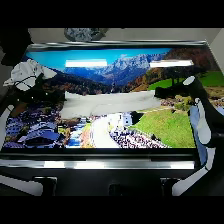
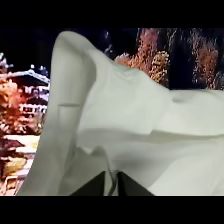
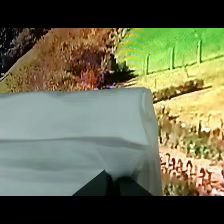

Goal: Fold the shirts.

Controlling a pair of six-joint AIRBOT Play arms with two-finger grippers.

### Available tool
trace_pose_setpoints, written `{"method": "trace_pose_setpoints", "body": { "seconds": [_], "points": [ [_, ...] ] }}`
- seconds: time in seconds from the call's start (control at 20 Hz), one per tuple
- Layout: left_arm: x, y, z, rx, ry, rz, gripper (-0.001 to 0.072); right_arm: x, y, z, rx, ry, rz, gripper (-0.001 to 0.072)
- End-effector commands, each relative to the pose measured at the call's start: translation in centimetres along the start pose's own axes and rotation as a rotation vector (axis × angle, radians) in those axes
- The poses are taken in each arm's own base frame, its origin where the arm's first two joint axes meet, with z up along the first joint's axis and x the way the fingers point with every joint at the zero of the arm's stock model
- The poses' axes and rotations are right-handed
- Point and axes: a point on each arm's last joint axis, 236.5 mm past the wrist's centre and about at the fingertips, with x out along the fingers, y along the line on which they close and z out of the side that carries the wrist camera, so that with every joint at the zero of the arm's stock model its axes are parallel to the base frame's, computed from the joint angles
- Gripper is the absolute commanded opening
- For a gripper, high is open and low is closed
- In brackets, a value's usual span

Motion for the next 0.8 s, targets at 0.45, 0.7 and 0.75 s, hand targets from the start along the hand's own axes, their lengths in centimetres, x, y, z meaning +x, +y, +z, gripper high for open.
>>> {"method": "trace_pose_setpoints", "body": {
  "seconds": [0.45,0.7,0.75],
  "points": [
    [-6.0,-7.2,-0.1,0.166,0.002,-0.065,0.0461,-1.1,-1.8,-1.8,0.033,0.057,0.096,0.0705],
    [-8.9,-12.1,-1.0,0.271,-0.053,-0.094,0.0460,2.4,0.2,-3.0,0.177,0.103,0.170,0.0583],
    [-9.2,-12.7,-1.2,0.284,-0.058,-0.098,0.0459,2.7,0.6,-3.2,0.186,0.112,0.171,0.0394]
  ]
}}
